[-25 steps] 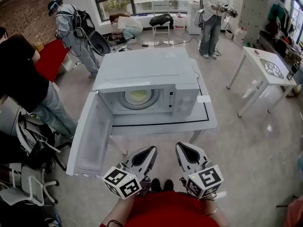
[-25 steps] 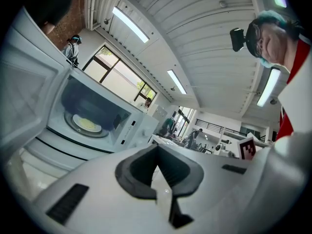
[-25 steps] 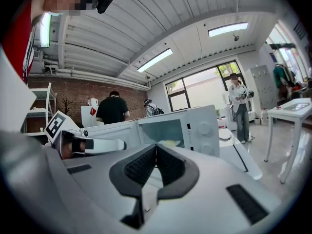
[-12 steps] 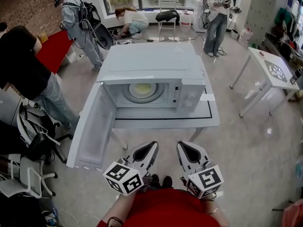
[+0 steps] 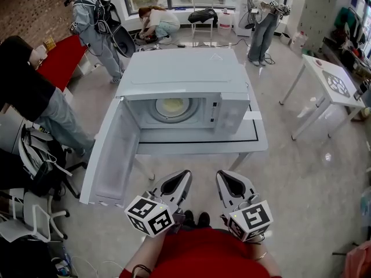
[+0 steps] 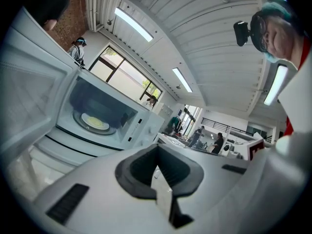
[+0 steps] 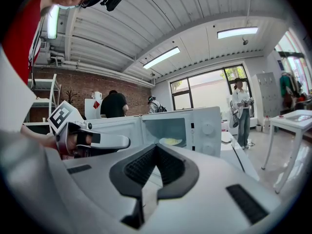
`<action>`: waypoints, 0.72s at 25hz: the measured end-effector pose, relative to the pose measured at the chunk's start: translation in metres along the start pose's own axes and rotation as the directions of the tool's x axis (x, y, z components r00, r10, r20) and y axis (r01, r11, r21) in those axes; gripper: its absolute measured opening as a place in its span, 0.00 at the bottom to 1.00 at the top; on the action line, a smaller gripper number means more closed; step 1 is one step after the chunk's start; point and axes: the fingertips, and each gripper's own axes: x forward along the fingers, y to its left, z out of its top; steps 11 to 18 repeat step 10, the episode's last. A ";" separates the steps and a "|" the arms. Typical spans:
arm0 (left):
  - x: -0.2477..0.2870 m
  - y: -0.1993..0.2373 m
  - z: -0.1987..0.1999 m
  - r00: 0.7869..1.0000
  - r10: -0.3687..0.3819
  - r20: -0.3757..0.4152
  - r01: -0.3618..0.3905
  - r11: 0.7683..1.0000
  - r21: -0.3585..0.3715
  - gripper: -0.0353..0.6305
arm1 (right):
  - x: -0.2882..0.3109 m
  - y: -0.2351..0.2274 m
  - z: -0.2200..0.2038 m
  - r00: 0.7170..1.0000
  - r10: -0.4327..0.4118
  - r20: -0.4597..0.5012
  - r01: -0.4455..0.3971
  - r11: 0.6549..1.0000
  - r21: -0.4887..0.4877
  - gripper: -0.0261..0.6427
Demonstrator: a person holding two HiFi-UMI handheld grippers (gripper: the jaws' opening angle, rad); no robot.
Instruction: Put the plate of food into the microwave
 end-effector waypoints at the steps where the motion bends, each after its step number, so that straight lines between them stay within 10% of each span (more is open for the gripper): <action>1: 0.000 0.001 0.000 1.000 0.000 -0.001 0.000 1.000 -0.004 0.07 | 0.000 0.000 -0.001 1.000 -0.002 -0.002 0.002 1.000 -0.001 0.06; 18: -0.003 0.002 0.002 1.000 -0.002 0.008 0.003 0.999 -0.049 0.07 | -0.001 0.000 0.002 1.000 -0.006 -0.010 0.006 1.000 -0.025 0.06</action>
